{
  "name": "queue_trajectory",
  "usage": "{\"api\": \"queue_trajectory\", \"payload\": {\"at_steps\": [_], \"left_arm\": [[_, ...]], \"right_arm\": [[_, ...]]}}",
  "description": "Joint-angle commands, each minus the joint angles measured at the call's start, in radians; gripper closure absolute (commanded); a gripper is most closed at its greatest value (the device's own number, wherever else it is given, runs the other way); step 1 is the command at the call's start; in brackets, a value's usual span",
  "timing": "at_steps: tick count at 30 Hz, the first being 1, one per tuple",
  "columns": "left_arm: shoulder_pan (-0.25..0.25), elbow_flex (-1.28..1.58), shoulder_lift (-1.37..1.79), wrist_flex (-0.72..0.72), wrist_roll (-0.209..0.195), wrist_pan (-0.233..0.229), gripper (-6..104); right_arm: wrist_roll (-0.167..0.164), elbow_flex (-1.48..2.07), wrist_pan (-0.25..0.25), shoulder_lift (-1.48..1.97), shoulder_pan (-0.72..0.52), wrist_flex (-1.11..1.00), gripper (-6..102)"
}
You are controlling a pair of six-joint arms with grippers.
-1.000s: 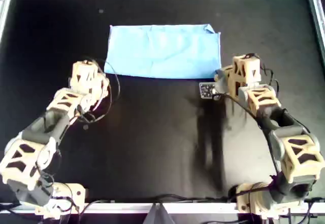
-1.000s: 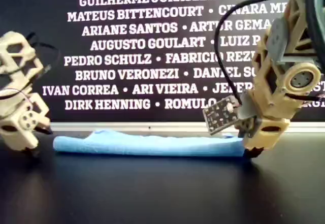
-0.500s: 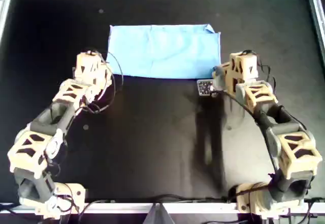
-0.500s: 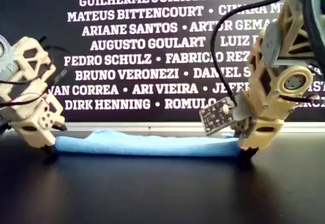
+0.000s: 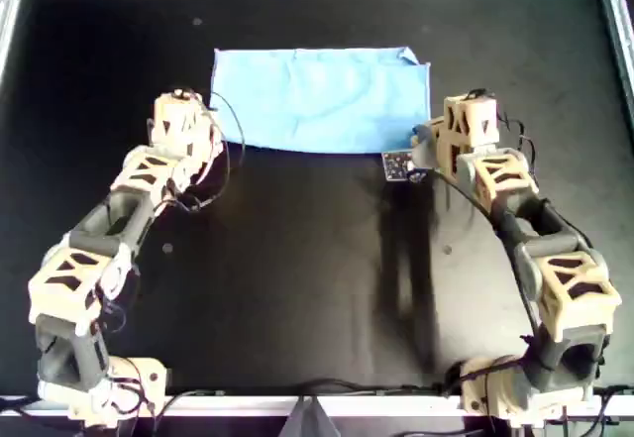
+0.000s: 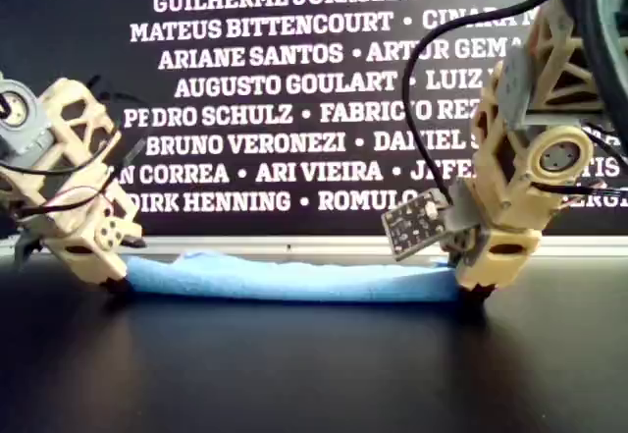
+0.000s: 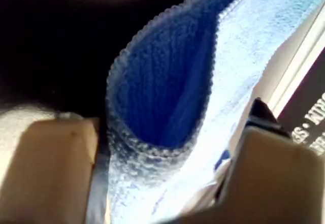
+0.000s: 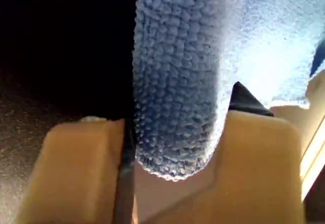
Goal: Fold a cloth
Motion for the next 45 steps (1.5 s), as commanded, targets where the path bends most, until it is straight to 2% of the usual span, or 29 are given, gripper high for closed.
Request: {"api": "queue_trajectory", "payload": {"at_steps": [1,4,6,8,12,14,15,19,21,32,45], "left_arm": [[-0.032,-0.021,0.003,0.015,-0.005,0.012,7],[-0.032,-0.018,0.003,0.017,-0.005,0.012,14],[-0.032,-0.02,0.003,0.017,-0.005,0.012,25],[-0.034,-0.021,0.006,0.017,-0.005,0.012,40],[-0.034,-0.026,0.018,0.012,-0.02,0.014,80],[-0.034,-0.029,0.021,0.011,-0.02,0.014,98],[-0.034,-0.038,0.021,0.011,-0.021,0.014,103],[-0.034,-0.041,0.008,0.012,-0.021,0.011,96],[-0.034,-0.041,0.009,0.012,-0.006,0.011,95],[-0.037,0.017,0.043,0.032,-0.006,0.012,95],[-0.037,0.451,0.566,0.031,-0.008,0.012,95]], "right_arm": [[0.002,-0.077,0.0,0.02,-0.005,0.008,28],[0.002,-0.077,0.0,0.021,-0.005,0.008,41],[0.003,-0.077,-0.009,0.023,-0.005,0.008,53],[0.003,-0.078,-0.017,0.028,-0.003,0.005,66],[0.003,-0.078,-0.018,0.028,-0.003,-0.009,90],[0.003,-0.078,-0.018,0.026,-0.003,-0.009,98],[0.003,-0.078,-0.018,0.025,-0.003,-0.009,99],[0.003,-0.078,-0.018,0.025,-0.005,-0.009,96],[0.003,-0.077,-0.018,0.026,-0.005,-0.009,96],[0.003,-0.012,-0.018,0.172,-0.002,0.002,96],[0.002,0.311,-0.015,0.528,0.049,0.002,96]]}}
